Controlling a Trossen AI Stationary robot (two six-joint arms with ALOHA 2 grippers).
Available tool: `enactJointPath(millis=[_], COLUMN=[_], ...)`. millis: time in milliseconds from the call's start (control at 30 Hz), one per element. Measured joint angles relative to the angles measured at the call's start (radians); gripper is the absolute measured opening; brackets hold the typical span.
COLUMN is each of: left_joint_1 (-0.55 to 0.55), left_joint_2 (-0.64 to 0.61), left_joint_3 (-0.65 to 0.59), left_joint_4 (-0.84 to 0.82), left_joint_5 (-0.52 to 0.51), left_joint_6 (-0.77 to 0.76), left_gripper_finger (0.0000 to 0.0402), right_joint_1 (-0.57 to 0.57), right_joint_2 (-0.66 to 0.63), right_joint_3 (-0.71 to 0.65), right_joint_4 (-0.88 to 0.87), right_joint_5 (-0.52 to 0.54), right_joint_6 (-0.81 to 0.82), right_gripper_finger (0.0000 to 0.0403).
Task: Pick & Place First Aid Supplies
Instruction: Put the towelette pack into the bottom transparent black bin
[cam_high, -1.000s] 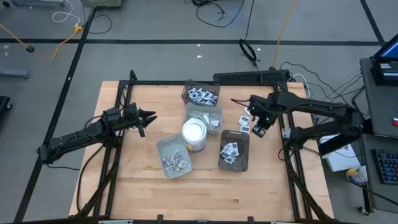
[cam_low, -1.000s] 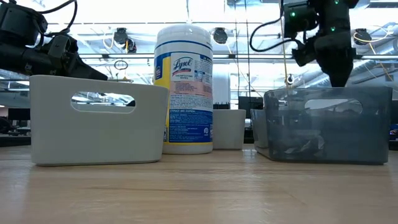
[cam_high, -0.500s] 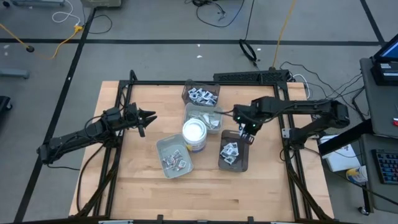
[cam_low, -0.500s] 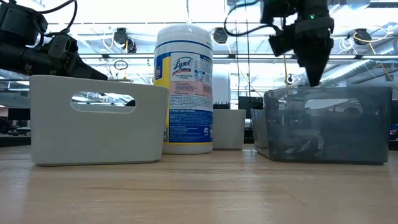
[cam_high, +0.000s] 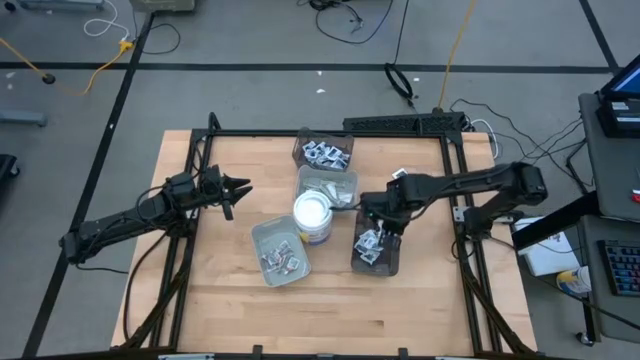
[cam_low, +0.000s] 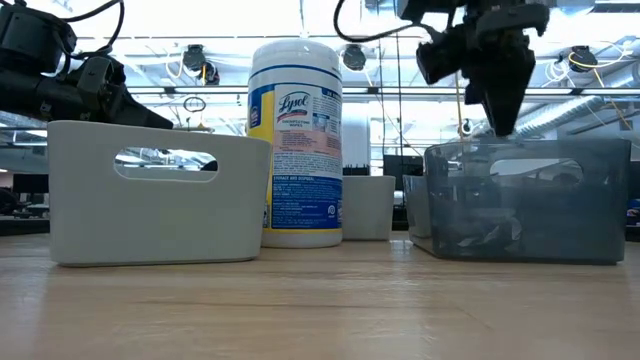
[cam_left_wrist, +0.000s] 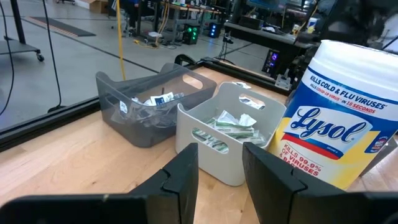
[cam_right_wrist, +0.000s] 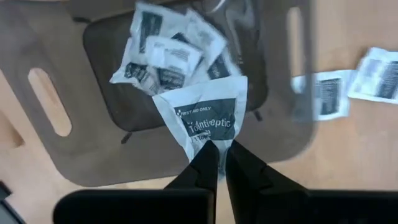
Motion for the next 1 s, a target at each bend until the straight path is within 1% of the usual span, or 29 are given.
enactJointPath(millis=[200, 300, 400, 500, 567, 667, 867, 1000], left_joint_1=[0.0, 0.0, 0.0, 0.0, 0.0, 0.0, 0.0, 0.0], left_joint_2=[0.0, 0.0, 0.0, 0.0, 0.0, 0.0, 0.0, 0.0], left_joint_3=[0.0, 0.0, 0.0, 0.0, 0.0, 0.0, 0.0, 0.0], left_joint_4=[0.0, 0.0, 0.0, 0.0, 0.0, 0.0, 0.0, 0.0], left_joint_5=[0.0, 0.0, 0.0, 0.0, 0.0, 0.0, 0.0, 0.0], left_joint_6=[0.0, 0.0, 0.0, 0.0, 0.0, 0.0, 0.0, 0.0], left_gripper_finger=[0.0129, 0.0129, 0.0129, 0.0129, 0.0129, 0.0129, 0.0129, 0.0129], right_joint_1=[0.046, 0.066, 0.082, 0.084, 0.084, 0.079, 0.067, 0.045], right_joint_2=[0.034, 0.039, 0.054, 0.048, 0.05, 0.049, 0.046, 0.026], right_joint_3=[-0.072, -0.118, -0.149, -0.16, -0.165, -0.166, -0.166, -0.154], right_joint_4=[0.09, 0.15, 0.164, 0.174, 0.187, 0.201, 0.218, 0.206], right_joint_5=[0.006, 0.052, 0.105, 0.111, 0.111, 0.106, 0.072, 0.053], right_joint_6=[-0.015, -0.018, -0.025, -0.034, -0.04, -0.036, -0.047, -0.047], right_gripper_finger=[0.0009, 0.0009, 0.0009, 0.0012, 0.0022, 0.006, 0.0165, 0.0211])
